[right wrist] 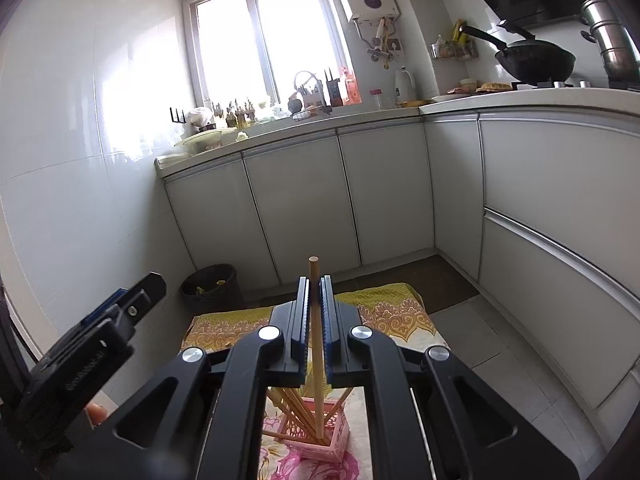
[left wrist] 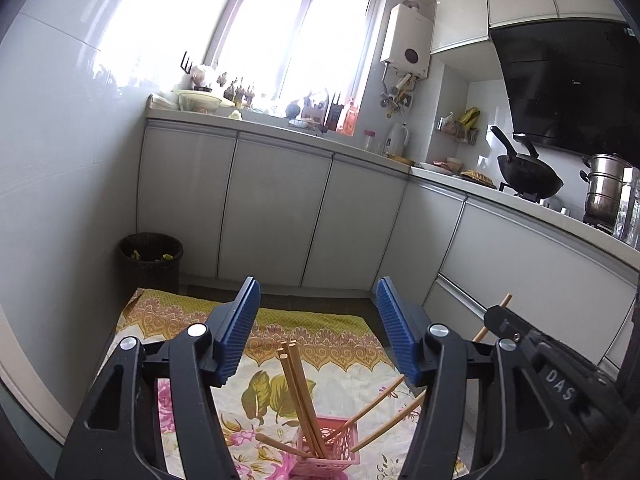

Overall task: Organize utensils
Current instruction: 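Drop the chopstick into the holder with the left tool while the right tool releases its own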

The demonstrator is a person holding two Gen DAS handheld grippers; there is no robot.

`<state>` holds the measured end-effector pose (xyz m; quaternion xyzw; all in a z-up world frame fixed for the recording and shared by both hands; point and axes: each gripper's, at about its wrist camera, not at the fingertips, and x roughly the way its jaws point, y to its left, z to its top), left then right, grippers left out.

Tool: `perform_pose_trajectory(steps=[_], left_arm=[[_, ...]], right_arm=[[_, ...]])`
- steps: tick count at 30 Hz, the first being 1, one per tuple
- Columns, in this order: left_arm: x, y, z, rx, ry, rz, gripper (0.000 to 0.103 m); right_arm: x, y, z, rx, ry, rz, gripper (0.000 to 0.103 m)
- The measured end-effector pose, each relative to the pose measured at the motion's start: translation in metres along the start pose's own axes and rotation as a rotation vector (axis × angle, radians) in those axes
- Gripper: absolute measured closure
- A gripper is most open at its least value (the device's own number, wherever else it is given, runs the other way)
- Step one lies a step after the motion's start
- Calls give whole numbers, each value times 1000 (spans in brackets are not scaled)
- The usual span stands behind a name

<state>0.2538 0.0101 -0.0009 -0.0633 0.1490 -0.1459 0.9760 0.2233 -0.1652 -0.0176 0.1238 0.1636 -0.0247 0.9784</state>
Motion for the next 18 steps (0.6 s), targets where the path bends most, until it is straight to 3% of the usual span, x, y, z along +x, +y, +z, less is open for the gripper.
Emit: perform_pose_trajectory(steps=[6,11,12,14,15,16,18], left_arm=[[-21,11,11,-21,-60,15,42],[-24,22,13,-33,-44,35,42],[-25,25,14,-34,-40,41,42],[-28,28,16,-33,-40,57,41],[-30,30,17,-32,-42,65,41],[-32,31,18,-33,-43,70,39],[-37,33,20,-37,-43,79,38]], right_arm=[[22,2,-16,5,25,-19,97],[52,4,-39,3,111,-31,96],[55,5,-42,-1,127,-45,89],[53,6,-44,2,126,-64,63],[49,6,-43,5,109,-77,46],[44,7,-42,6,95,-86,38],[33,10,-40,-5,72,-107,38]])
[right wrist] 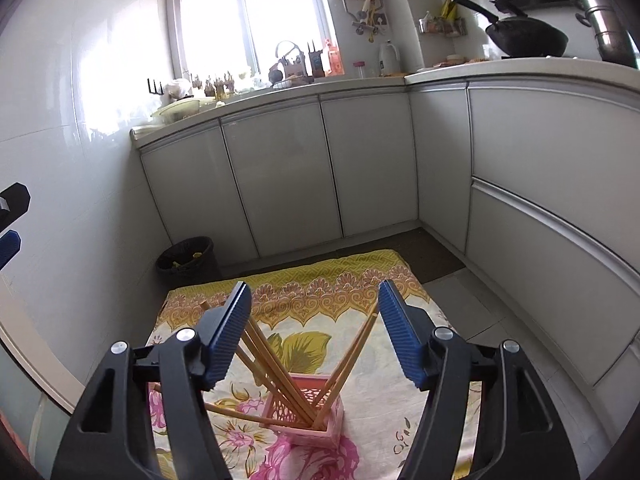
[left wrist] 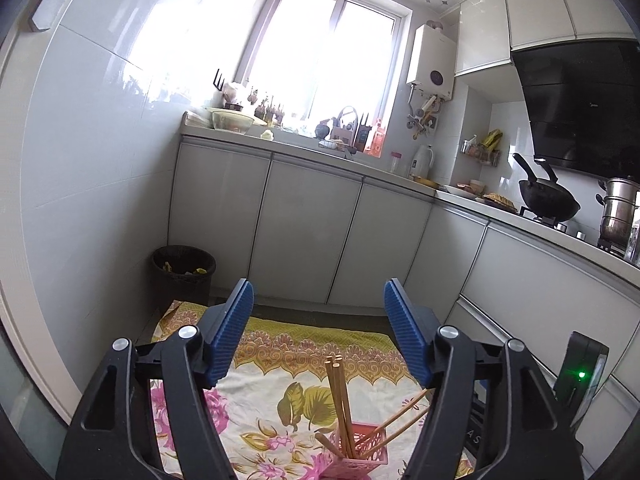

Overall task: Organize utensils
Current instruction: 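Drop the chopstick into the holder with the left tool while the right tool releases its own, then grasp a black-tipped chopstick with the left tool while the right tool grasps the other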

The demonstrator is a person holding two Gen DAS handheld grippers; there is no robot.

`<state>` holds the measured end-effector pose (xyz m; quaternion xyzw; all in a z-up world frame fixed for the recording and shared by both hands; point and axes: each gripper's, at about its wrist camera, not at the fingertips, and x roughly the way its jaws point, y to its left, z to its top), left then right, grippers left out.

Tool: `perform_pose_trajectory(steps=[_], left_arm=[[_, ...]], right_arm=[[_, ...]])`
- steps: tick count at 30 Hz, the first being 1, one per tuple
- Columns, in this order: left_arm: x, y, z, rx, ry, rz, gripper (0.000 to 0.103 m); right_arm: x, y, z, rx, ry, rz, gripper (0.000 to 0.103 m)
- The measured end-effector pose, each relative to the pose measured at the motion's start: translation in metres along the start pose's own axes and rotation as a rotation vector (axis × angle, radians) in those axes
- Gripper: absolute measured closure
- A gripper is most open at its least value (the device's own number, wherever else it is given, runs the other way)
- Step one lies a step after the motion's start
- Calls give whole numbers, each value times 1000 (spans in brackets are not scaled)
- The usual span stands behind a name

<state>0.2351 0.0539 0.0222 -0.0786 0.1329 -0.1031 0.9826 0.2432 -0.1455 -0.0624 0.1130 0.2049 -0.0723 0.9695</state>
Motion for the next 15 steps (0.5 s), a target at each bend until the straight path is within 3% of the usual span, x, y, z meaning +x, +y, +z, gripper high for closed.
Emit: perform_pose_trajectory(steps=[2,7,13,15], left_arm=[[-5,0,2,5,2,6,37],[-21,-5,5,33,-11,13,28],[-43,-12,8,77,-28,27,7],[-46,-15,7,107,-9,22,7]], right_arm=[[-13,2,1,-15,-25,-23,35],[-44,-1,3,0,-64,-33,16],[-79,-6,1,4,-85,-40,7],[-91,-9,0,12,-93,-48,7]])
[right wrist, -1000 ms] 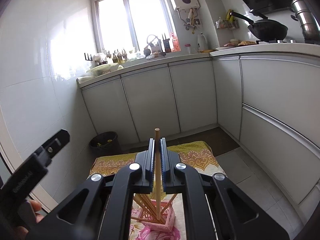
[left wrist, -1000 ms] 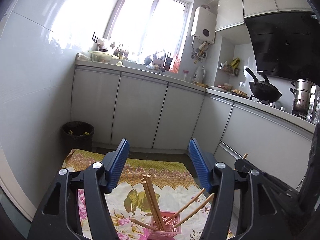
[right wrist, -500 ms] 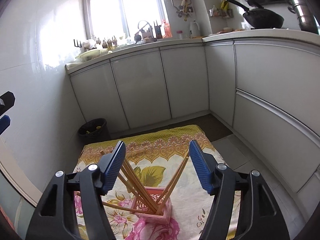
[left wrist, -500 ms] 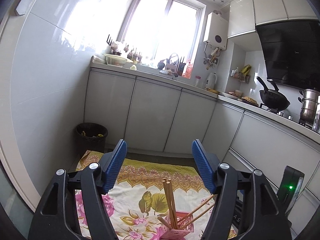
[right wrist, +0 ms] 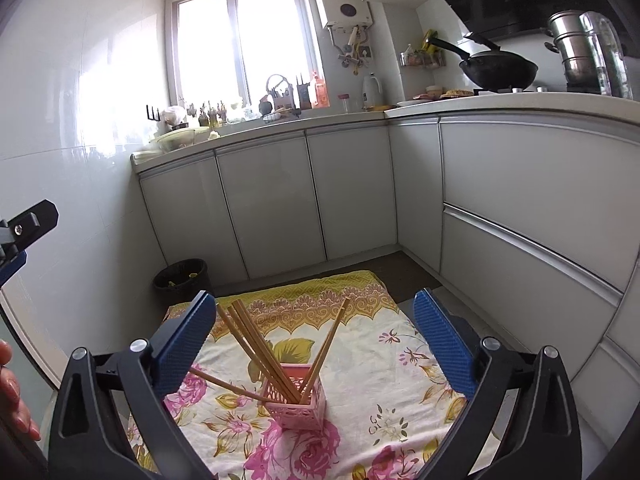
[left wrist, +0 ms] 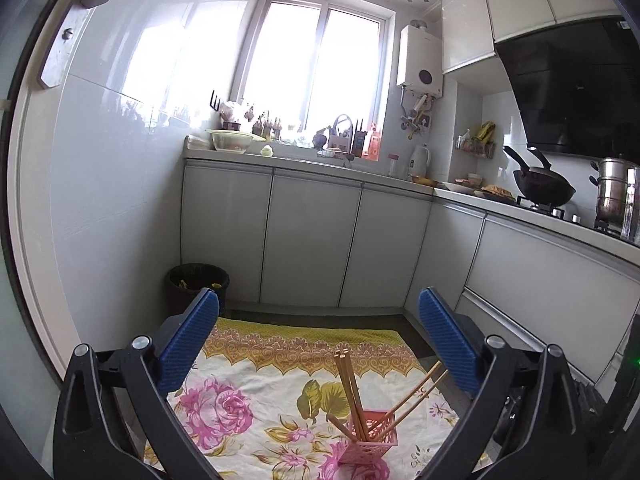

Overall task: Organize utensils
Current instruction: 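Grasp a black-tipped chopstick with the left tool while the right tool grasps the other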

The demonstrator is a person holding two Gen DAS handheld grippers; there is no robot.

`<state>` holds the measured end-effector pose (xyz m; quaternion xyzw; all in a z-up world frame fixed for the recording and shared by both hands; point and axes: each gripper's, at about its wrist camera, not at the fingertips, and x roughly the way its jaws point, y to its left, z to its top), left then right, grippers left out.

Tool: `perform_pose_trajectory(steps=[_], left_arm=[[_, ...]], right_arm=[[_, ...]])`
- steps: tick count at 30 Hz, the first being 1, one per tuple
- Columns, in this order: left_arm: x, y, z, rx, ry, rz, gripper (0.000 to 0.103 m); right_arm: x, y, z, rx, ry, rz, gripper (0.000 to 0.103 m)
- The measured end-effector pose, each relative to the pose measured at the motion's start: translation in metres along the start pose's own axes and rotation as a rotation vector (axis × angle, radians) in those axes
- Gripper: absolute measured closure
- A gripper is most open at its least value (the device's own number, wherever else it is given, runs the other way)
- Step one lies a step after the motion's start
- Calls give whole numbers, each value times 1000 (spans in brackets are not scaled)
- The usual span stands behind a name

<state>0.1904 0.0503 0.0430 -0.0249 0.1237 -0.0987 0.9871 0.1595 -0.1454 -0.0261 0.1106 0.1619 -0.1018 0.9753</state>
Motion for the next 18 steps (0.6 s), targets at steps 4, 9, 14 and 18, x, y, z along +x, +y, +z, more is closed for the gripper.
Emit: perform_pose_trajectory(steps=[4,9,14,18], left_arm=[[1,-12,-8,91,81,-14,7],[-10,-28,-29,178,132,-28,7],[-13,-40,-47,235,203,-51,7],[-4,-55,-73,290,337,-123,7]], right_arm=[[-22,-7,0,17,-14,-16,7],[-42,-23,-5,44,-7,-37,7],[-59,-46,-25,85,58,-46,7],[-71,-73,-49,131,137,-59,7]])
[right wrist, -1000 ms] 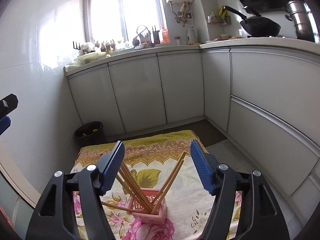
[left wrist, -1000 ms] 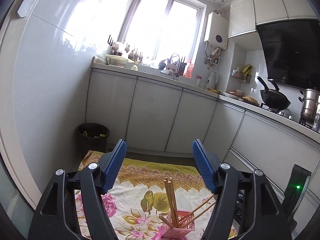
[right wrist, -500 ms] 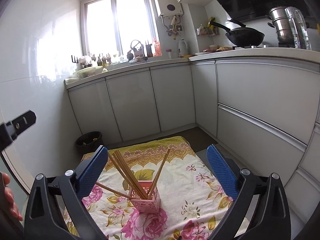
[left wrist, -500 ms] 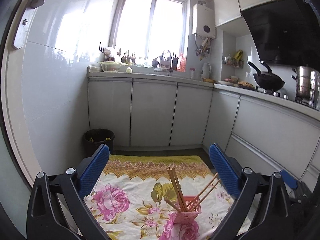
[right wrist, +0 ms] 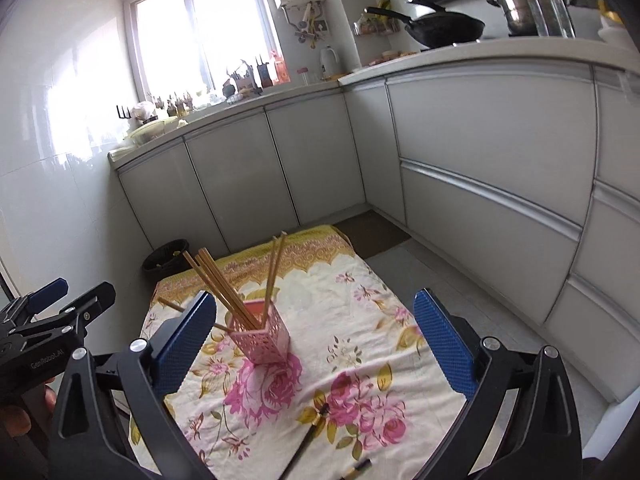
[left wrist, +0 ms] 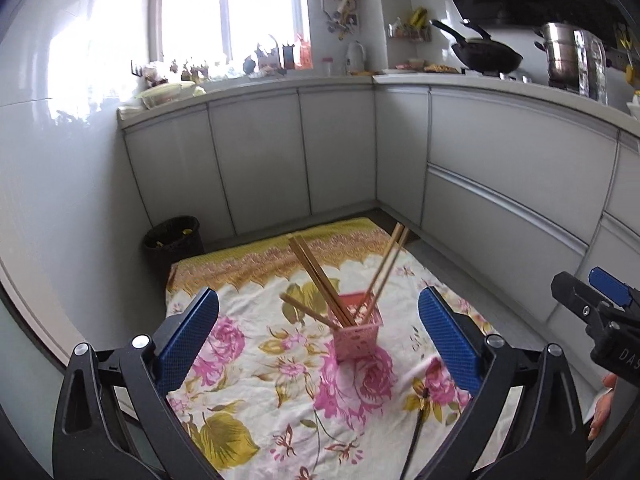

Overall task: Organize utensils
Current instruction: 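Grasp a black-tipped chopstick with the left tool while the right tool grasps the other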

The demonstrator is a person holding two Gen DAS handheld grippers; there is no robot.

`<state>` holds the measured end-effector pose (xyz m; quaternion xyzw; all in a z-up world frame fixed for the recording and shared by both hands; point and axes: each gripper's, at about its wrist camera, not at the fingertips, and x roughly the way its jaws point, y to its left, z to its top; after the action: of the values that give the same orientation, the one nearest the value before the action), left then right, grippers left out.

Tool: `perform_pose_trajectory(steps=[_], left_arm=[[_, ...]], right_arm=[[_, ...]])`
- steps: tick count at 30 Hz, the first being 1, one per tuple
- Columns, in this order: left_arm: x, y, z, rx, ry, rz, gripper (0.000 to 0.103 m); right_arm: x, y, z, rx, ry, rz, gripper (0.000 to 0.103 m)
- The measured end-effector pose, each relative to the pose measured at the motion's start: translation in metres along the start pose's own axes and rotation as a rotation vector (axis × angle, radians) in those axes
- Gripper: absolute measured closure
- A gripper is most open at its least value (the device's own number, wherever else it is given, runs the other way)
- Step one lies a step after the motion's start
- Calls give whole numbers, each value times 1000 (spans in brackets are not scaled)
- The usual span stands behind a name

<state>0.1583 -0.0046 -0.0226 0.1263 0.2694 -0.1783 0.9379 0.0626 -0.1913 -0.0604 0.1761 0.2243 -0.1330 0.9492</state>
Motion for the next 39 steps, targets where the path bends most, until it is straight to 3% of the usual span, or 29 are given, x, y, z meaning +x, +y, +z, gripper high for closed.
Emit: perform_pose_trajectory(steps=[6,9,13,17,24,27,29,31,33,34,35,39], left_arm=[[62,-35,-42,67,292,-133,7],[99,-55,-68,115,437,-163,7],[143,-81,-102,171,603,-197,7],[178,-103,-122,206,705,-207,7],[216,-118,-128,178,781,-221,14],[227,-123,-132,177,814,-235,30],[233,-126,-136,185,836,-244,52],[237,-127,-140,188,842,-248,58],[237,-126,-138,186,825,-260,71],[237,-126,-137,196,821,-265,91],[236,-126,-138,203,822,-268,97],[237,-123,-137,196,801,-276,97]], right_arm=[[6,-60,-52,116,227,-39,7],[15,-89,-81,208,359,-53,7],[20,-112,-109,265,464,-70,7],[21,-120,-124,283,521,-73,7],[26,-132,-128,308,573,-86,7],[28,-138,-129,320,580,-96,7],[30,-141,-130,329,585,-99,7],[34,-143,-131,337,595,-100,7],[37,-142,-132,341,602,-99,7],[40,-141,-133,339,608,-96,7],[42,-138,-133,334,614,-97,7],[59,-125,-138,330,647,-88,7]])
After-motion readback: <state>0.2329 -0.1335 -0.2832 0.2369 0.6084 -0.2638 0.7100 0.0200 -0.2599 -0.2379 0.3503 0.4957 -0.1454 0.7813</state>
